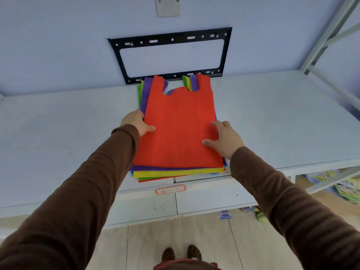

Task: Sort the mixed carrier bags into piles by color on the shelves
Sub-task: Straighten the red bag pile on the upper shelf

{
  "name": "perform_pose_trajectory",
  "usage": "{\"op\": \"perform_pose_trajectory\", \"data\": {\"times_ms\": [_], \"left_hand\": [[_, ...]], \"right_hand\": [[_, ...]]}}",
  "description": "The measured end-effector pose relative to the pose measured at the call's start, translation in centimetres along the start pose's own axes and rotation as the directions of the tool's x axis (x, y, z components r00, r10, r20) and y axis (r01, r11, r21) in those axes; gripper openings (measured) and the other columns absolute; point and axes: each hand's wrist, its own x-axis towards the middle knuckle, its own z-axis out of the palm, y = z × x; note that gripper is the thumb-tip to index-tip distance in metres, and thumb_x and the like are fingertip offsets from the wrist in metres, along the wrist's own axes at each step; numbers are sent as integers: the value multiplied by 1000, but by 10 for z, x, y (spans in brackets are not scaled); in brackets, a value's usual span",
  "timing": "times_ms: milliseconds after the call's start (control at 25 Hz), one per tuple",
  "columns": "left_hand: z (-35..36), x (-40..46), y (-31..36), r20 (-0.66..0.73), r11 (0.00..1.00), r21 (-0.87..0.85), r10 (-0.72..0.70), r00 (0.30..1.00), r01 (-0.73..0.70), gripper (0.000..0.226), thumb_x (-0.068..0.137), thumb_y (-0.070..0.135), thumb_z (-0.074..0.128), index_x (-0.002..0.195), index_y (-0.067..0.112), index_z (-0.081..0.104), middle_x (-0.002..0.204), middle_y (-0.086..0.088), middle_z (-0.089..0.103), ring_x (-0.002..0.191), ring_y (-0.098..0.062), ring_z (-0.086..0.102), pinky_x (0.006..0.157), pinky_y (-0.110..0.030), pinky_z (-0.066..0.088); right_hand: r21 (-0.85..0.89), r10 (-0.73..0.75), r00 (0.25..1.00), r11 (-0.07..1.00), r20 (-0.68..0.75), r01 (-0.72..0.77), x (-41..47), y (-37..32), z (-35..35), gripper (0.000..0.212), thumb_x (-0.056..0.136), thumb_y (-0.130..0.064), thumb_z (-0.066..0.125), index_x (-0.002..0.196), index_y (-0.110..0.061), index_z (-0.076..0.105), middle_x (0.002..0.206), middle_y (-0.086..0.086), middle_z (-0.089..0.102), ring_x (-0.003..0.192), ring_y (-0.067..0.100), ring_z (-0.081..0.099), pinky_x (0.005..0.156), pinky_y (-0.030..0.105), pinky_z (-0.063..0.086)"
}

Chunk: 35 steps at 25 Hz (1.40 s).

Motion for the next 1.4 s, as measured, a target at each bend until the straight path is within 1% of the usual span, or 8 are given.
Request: {"op": "perform_pose_trajectory", "data": {"times_ms": [360,600,720,800,920,1080,1240,1400], "left_hand": [[0,-1,4,157,922,-387,96,983,-28,41,87,21,68,122,9,50,112,-9,63,100,-29,63,93,-43,51],[-14,-8,17,449,247,-878,120,886,411,29,97,-3,45,126,1,49,94,-11,68,74,-18,67,56,-21,56],[-22,-8,13,539,-6,-839,135,832,544,19,98,0,44,112,3,56,83,-15,72,62,-17,72,43,-14,51],[-18,-13,13,523,82,-852,130,842,516,24,98,0,46,120,3,55,97,-15,71,70,-17,70,53,-20,57],[-6,-17,8,445,458,-816,110,889,352,51,95,-1,52,142,9,36,129,-16,59,93,-24,65,79,-40,57],[-11,1,7,382,480,-836,162,910,265,93,92,2,58,152,43,-1,127,-8,62,111,-27,62,87,-45,54],[-16,13,27,388,619,-766,230,893,173,77,90,-11,49,153,26,24,129,-4,59,111,-23,59,93,-37,51],[-71,22,28,162,702,-704,307,938,-108,83,86,-11,51,153,27,23,143,-3,47,112,-22,58,94,-36,52]], "right_hand": [[84,11,1000,996,-6,-10,-2,6,7,69,83,-44,68,143,-22,40,137,6,45,118,27,54,100,39,45],[262,186,944,958,-271,-114,-7,15,-11,40,94,-48,47,121,-20,57,96,2,63,83,22,63,77,35,52],[573,293,956,785,-8,-236,-15,14,-21,51,97,-58,32,119,-19,55,73,10,71,63,23,67,57,32,55],[749,244,939,568,243,-342,-17,6,-23,56,94,-66,30,127,-25,49,89,15,74,74,24,72,59,30,57],[882,114,944,338,309,-329,-7,3,-19,61,95,-39,56,148,-28,29,121,5,67,100,25,71,77,36,60],[832,-25,955,497,296,-245,3,4,-14,80,91,9,52,151,-36,23,143,3,49,111,25,64,82,36,59],[814,-33,953,528,302,-240,6,-1,-30,75,91,9,50,148,-36,32,143,1,48,109,28,64,82,38,59],[842,-59,986,530,154,-100,10,-51,-46,75,90,10,50,149,-32,31,135,-4,55,93,13,67,69,24,58]]}}
